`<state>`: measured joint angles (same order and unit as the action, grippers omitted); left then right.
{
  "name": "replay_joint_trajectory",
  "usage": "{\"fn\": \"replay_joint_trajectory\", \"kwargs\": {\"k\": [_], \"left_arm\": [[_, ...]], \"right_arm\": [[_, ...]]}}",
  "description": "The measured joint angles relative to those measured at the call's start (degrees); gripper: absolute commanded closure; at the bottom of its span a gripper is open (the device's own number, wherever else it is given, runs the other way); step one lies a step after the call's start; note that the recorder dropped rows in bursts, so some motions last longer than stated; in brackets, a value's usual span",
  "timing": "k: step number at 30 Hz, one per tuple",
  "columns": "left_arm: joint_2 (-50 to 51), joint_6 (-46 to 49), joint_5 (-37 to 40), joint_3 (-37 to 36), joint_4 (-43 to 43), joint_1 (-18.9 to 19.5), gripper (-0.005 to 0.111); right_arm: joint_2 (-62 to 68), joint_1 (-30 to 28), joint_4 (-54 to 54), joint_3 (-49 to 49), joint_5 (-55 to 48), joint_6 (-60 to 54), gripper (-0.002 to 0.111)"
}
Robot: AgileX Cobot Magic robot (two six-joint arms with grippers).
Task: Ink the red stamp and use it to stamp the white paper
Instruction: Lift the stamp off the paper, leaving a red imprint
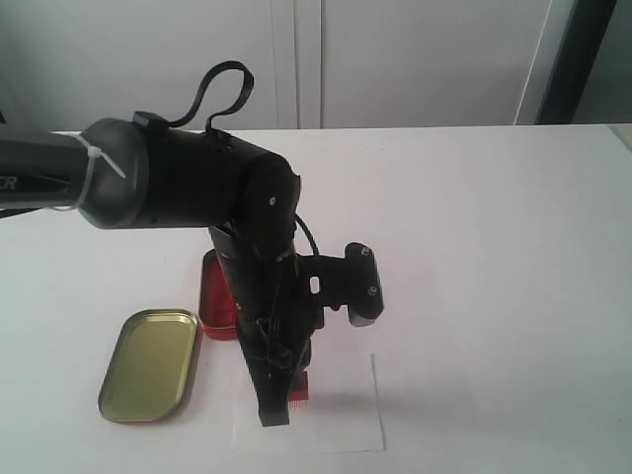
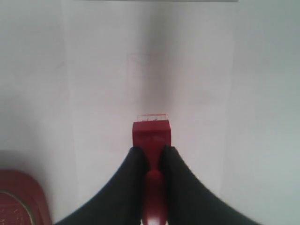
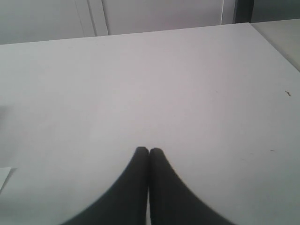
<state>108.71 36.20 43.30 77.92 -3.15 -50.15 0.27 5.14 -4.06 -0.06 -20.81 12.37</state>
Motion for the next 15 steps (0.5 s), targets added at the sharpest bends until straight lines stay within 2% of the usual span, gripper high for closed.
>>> {"fn": "replay_joint_trajectory", "kwargs": {"k": [15], "left_arm": [[-5.2, -2.1, 0.1, 0.0, 2.3, -0.1, 0.107]], "right_arm": [[0.0, 0.0, 0.0, 0.0, 0.0, 0.1, 0.108]]}}
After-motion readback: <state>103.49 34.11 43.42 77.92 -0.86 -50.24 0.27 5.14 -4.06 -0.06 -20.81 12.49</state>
